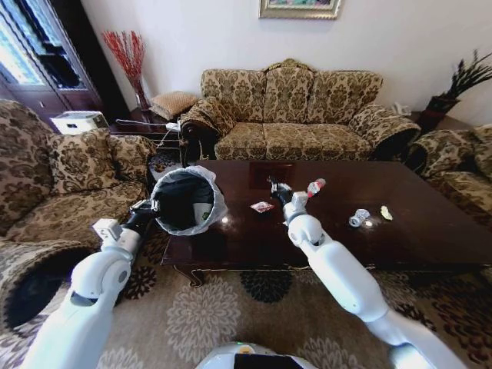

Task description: Move to the front of the table and place the trash on the table into the trash bin.

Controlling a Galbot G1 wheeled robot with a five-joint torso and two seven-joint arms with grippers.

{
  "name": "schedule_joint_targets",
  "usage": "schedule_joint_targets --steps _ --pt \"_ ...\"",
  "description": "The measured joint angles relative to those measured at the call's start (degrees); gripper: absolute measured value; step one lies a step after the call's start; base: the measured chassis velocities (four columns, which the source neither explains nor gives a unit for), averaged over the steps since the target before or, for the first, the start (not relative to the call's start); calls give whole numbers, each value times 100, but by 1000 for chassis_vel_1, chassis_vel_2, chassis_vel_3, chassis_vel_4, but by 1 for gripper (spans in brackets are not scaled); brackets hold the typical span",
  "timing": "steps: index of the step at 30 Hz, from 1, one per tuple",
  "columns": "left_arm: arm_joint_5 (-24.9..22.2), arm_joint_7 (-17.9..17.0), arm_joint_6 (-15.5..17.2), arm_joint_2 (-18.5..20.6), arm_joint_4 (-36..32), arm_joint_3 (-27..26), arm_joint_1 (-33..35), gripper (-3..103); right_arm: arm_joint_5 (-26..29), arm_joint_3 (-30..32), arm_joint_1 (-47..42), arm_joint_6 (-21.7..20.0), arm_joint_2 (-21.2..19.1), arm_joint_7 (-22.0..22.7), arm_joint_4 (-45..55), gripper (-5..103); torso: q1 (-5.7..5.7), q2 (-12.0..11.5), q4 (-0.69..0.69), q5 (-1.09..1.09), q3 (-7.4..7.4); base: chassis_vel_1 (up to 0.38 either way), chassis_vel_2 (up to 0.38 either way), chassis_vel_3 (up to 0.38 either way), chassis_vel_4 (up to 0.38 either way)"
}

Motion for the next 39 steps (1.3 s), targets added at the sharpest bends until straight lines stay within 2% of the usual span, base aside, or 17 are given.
schedule_joint_targets --steps 2,5,7,10,11,14,15,17,19,22,25,27,29,32,33,37,39 --pt "14 0 7 -8 5 15 -1 0 -46 -19 7 21 129 -71 -245 25 0 0 0 0 0 0 0 0 0" --pt "44 0 19 -25 12 48 -8 0 -175 -46 97 92 427 -209 -796 41 0 0 0 0 0 0 0 0 0" --pt "48 0 21 -30 14 52 -10 0 -217 -48 126 111 497 -242 -921 41 1 0 0 1 0 0 0 0 0" --pt "62 2 26 -40 38 54 -11 0 -288 -46 227 146 729 -296 -1322 58 0 0 1 0 0 0 0 0 0" --pt "62 2 26 -40 38 54 -11 0 -288 -46 227 146 729 -296 -1322 58 0 0 1 0 0 0 0 0 0" --pt "73 16 20 -61 86 36 -8 0 -375 -27 316 158 904 -378 -1651 75 0 0 0 0 0 0 0 0 0" --pt "73 16 20 -61 86 36 -8 0 -375 -27 316 158 904 -378 -1651 75 0 0 0 0 0 0 0 0 0" --pt "77 26 11 -68 107 27 -8 0 -435 -27 346 169 971 -407 -1771 85 0 0 0 1 0 0 0 0 0" --pt "79 31 7 -71 119 22 -8 0 -465 -23 365 176 1009 -415 -1838 85 0 0 0 1 0 0 0 0 0" --pt "81 38 -4 -78 155 18 -29 0 -537 14 427 189 1118 -466 -2039 98 0 0 1 1 0 0 0 0 0" --pt "81 40 -8 -78 166 17 -37 0 -567 42 438 195 1142 -497 -2093 102 0 0 0 1 0 0 0 0 0" --pt "80 44 -11 -77 176 16 -44 0 -599 75 441 224 1165 -521 -2191 97 0 0 0 1 0 0 0 0 0" --pt "81 47 -12 -76 178 15 -47 0 -621 92 440 238 1178 -533 -2232 97 0 0 0 1 0 0 0 0 0" --pt "81 59 -14 -77 183 15 -54 0 -676 151 388 278 1227 -565 -2336 81 0 0 0 1 0 0 0 0 0" --pt "81 59 -14 -77 183 15 -54 0 -676 151 388 278 1227 -565 -2336 81 0 0 0 1 0 0 0 0 0" --pt "80 72 -19 -63 184 15 -55 0 -744 208 329 300 1281 -592 -2399 60 0 0 0 1 0 0 0 0 0" --pt "80 73 -20 -57 184 15 -57 0 -755 221 323 312 1295 -592 -2417 60 0 0 0 1 0 0 0 0 0"
